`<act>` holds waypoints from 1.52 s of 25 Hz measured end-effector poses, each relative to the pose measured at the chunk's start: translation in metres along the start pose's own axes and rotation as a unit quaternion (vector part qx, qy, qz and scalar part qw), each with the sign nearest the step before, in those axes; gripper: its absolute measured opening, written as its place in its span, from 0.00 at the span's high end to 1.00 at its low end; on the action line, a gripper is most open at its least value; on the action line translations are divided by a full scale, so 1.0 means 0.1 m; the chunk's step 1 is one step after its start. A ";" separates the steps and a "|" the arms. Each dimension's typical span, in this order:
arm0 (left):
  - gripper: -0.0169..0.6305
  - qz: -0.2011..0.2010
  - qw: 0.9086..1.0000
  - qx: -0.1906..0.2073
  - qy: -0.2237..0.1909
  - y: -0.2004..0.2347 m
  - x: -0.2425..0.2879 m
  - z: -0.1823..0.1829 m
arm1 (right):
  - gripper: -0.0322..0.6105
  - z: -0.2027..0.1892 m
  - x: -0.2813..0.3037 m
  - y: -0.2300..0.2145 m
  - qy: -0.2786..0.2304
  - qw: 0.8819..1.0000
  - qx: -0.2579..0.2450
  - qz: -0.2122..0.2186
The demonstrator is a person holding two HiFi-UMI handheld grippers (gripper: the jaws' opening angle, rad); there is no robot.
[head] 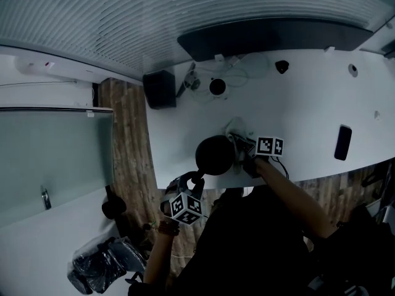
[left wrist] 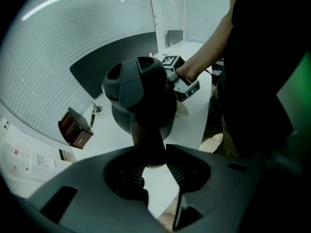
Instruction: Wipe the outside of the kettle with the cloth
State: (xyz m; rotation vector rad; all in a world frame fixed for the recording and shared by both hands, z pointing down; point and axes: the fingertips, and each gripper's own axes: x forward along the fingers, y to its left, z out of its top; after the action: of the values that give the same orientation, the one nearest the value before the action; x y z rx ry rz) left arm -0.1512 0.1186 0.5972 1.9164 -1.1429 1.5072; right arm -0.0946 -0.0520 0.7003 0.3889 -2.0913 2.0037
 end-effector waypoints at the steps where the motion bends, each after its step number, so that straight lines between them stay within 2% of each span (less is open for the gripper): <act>1: 0.78 0.001 1.000 0.008 0.003 0.05 0.01 -0.01 | 0.77 0.01 -0.02 0.00 0.005 1.000 -0.006 -0.003; 3: 0.77 0.001 1.000 0.030 0.009 0.15 0.03 -0.02 | 0.77 0.07 -0.13 0.12 0.001 1.000 -0.018 0.010; 7: 0.77 0.003 0.995 0.098 0.017 0.41 0.08 0.01 | 0.77 0.31 -0.52 0.76 -0.007 0.993 -0.087 0.085; 12: 0.77 -0.005 0.981 0.191 0.022 0.62 0.18 0.26 | 0.77 0.28 -0.50 1.38 0.050 0.977 -0.123 0.168; 15: 0.77 -0.008 0.971 0.238 0.035 0.74 0.24 0.34 | 0.77 0.18 -0.37 1.43 0.068 0.973 -0.158 0.156; 17: 0.77 -0.019 0.967 0.250 0.035 0.79 0.24 0.35 | 0.77 0.22 -0.32 1.37 0.061 0.975 -0.152 0.147; 23: 0.77 -0.028 0.964 0.263 0.024 0.77 0.24 0.37 | 0.77 0.35 -0.16 0.99 0.048 0.987 -0.090 0.128; 26: 0.77 -0.038 0.962 0.269 0.020 0.76 0.24 0.38 | 0.77 0.37 -0.06 0.70 0.043 0.992 -0.057 0.100; 33: 0.77 -0.049 0.950 0.309 0.007 0.79 0.24 0.41 | 0.77 0.31 0.03 0.14 0.037 0.998 -0.005 0.044; 36: 0.77 -0.058 0.942 0.331 -0.008 0.79 0.24 0.46 | 0.77 0.43 -0.15 0.27 0.020 0.997 -0.028 0.065; 38: 0.77 -0.068 0.934 0.350 -0.022 0.81 0.23 0.53 | 0.77 0.58 -0.41 0.60 0.000 0.992 -0.062 0.113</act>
State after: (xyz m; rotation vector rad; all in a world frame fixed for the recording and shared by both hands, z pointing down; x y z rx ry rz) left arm -0.1852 0.0259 0.5909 2.4183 -0.4835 1.9705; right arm -0.0747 -0.1061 0.6272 0.1337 -2.3366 1.9748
